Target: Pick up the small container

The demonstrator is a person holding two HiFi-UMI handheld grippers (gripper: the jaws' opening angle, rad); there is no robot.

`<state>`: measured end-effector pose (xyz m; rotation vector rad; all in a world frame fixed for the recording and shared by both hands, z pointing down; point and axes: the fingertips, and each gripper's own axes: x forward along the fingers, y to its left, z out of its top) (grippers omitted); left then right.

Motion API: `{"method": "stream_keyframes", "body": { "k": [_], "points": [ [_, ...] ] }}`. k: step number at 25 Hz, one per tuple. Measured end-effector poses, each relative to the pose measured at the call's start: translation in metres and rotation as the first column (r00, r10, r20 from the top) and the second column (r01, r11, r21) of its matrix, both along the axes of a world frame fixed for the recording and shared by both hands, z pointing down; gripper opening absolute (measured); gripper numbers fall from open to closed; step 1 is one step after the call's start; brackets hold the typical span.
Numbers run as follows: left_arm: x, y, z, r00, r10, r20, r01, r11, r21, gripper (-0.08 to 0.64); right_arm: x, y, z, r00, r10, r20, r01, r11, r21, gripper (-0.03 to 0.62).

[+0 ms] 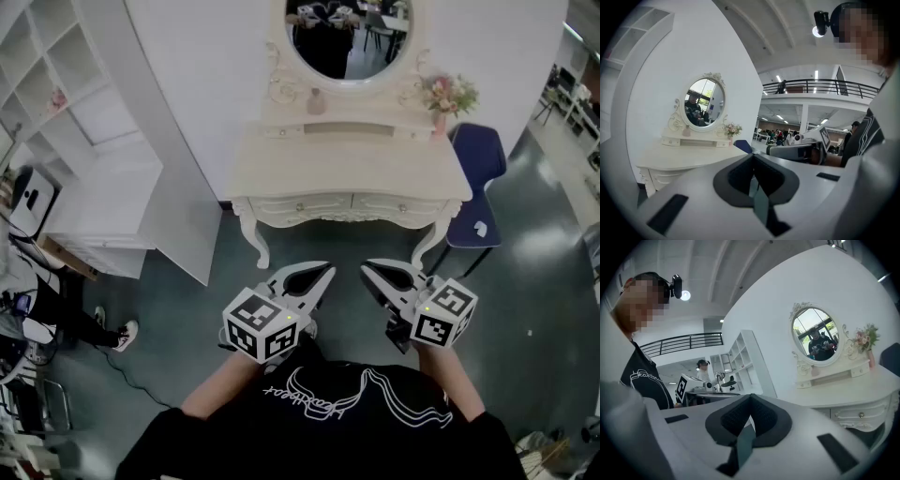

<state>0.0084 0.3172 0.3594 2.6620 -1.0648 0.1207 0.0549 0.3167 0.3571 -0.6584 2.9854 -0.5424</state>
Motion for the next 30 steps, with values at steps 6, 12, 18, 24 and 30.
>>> {"method": "stream_keyframes", "body": {
  "k": [6, 12, 18, 24, 30],
  "points": [
    [0.003, 0.005, 0.001, 1.0, -0.004, -0.002, 0.004, 1.0, -0.003, 0.005, 0.002, 0.005, 0.004, 1.0, -0.006, -0.004, 0.006, 1.0, -0.008, 0.006],
    [0.011, 0.003, 0.0, 1.0, 0.004, 0.002, -0.004, 1.0, -0.005, 0.005, 0.01, 0.002, 0.002, 1.0, 0.011, 0.003, -0.011, 1.0, -0.004, 0.006],
    [0.018, -0.007, 0.004, 1.0, 0.015, 0.005, -0.015, 1.0, -0.015, 0.005, 0.018, -0.009, 0.007, 1.0, 0.026, 0.014, -0.026, 0.999, -0.027, 0.006],
    [0.015, -0.035, 0.013, 1.0, 0.016, -0.002, -0.016, 0.999, -0.035, 0.005, 0.017, -0.036, 0.013, 0.999, 0.035, 0.012, -0.034, 0.999, -0.038, 0.006],
    [0.012, -0.087, 0.022, 0.999, 0.036, -0.017, -0.037, 0.998, -0.05, 0.005, 0.013, -0.088, 0.024, 0.998, 0.055, 0.012, -0.054, 0.997, -0.058, 0.006]
  ]
}}
